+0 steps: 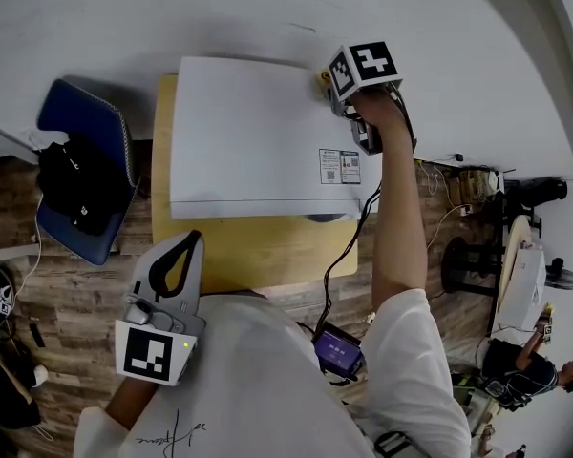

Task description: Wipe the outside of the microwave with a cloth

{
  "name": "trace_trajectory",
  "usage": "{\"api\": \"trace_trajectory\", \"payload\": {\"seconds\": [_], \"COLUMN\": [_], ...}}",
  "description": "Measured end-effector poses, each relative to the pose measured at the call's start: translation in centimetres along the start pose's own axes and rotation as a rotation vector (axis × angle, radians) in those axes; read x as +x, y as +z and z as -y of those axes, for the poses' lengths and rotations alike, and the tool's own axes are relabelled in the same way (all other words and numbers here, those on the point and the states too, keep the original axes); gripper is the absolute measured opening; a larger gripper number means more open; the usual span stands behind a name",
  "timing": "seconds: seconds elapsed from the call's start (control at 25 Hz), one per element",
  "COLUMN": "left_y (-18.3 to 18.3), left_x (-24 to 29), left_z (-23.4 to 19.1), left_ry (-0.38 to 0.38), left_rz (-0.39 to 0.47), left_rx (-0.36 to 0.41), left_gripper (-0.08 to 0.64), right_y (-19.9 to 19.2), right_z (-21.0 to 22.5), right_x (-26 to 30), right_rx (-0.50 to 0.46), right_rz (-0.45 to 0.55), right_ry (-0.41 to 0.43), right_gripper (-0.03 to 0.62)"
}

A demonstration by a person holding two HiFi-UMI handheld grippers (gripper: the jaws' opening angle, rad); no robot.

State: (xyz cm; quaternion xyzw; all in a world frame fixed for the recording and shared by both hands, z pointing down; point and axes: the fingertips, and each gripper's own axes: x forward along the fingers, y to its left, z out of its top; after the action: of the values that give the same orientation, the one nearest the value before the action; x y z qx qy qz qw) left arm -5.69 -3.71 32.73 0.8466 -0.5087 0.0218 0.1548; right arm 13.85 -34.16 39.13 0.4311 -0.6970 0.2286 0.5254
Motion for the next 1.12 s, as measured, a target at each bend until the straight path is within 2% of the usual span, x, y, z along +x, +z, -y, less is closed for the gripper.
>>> {"api": "trace_trajectory", "payload": {"seconds": [1.12], "left_y": [-0.3], "left_x": [-0.8], "left_z": [-0.7], "left_ry": [-0.002], "left_rz": [0.006], "left_rx": [-0.019], "left_gripper": [-0.006], "right_y": [2.5], "right_z": [-5.3], "right_x": [0.2], "right_rx": [-0.061], "right_rz": [0.029], "right_ry": [0.055], "right_gripper": [0.126]}}
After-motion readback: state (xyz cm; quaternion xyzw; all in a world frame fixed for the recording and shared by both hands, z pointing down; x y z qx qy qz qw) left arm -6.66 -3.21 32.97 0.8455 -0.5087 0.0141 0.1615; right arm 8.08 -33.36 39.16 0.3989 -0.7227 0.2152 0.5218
